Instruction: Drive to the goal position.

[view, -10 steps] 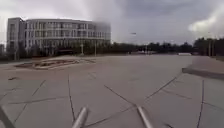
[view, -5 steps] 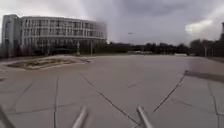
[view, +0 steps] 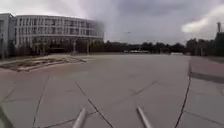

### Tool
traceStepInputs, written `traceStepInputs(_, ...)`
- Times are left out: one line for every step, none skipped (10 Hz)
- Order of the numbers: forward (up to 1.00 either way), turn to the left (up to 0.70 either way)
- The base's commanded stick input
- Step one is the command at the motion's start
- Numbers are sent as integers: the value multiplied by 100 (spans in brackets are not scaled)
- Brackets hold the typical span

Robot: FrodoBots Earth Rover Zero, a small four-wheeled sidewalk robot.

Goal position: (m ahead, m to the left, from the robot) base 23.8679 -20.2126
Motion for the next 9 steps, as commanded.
traceStepInputs(85,-27)
traceStepInputs(85,-27)
traceStepInputs(85,-27)
traceStepInputs(85,-27)
traceStepInputs(85,-27)
traceStepInputs(85,-27)
traceStepInputs(85,-27)
traceStepInputs(85,-27)
traceStepInputs(85,-27)
